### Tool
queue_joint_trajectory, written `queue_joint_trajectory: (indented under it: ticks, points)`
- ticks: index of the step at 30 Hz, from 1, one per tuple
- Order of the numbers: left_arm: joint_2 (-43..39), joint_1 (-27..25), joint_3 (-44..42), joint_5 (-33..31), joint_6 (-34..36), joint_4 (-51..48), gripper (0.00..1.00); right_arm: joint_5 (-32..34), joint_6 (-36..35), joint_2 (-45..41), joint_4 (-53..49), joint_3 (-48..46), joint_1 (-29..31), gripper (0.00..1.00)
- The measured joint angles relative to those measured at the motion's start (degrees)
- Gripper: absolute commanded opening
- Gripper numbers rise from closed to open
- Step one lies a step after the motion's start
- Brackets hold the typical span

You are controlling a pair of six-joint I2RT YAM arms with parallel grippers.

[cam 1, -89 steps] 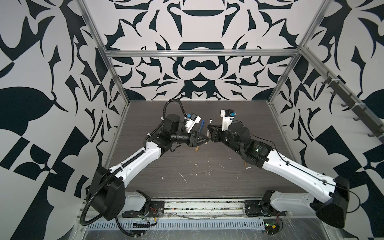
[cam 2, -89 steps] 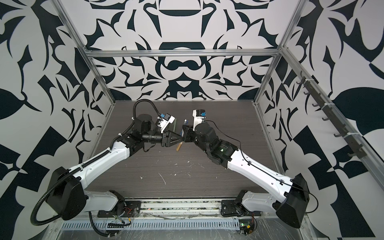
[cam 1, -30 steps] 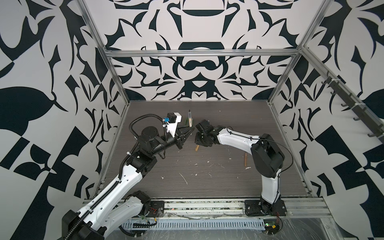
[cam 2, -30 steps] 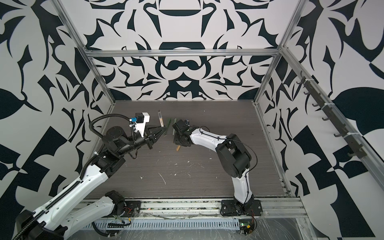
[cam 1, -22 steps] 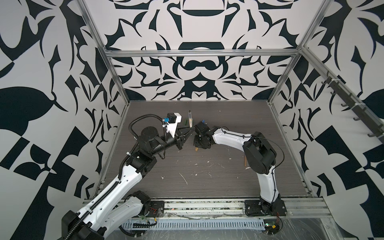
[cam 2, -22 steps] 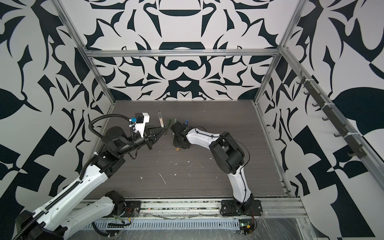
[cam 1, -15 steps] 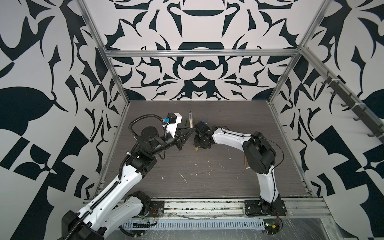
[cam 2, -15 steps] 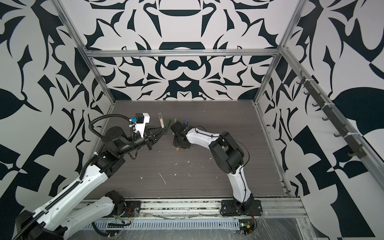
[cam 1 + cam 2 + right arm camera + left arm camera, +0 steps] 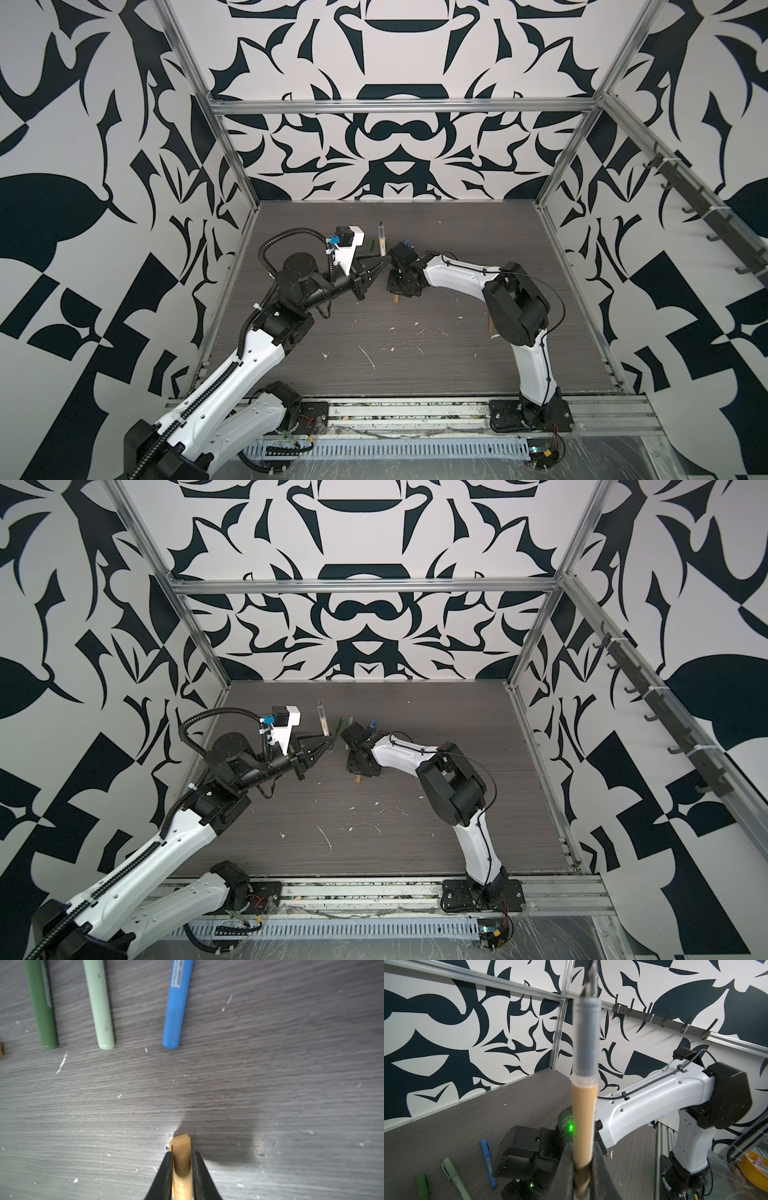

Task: Insert the pens into the pen caps
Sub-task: 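Close the right gripper on the tan cap and raise it toward the pen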

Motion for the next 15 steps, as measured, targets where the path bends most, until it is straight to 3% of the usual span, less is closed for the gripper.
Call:
queue_joint_trajectory:
  ticks: [15]
  points:
    - [0.26, 0.00, 0.00, 0.17, 0.00, -0.02, 0.07, -0.09, -0.09, 0.90, 0.61, 0.26, 0.00, 0.22]
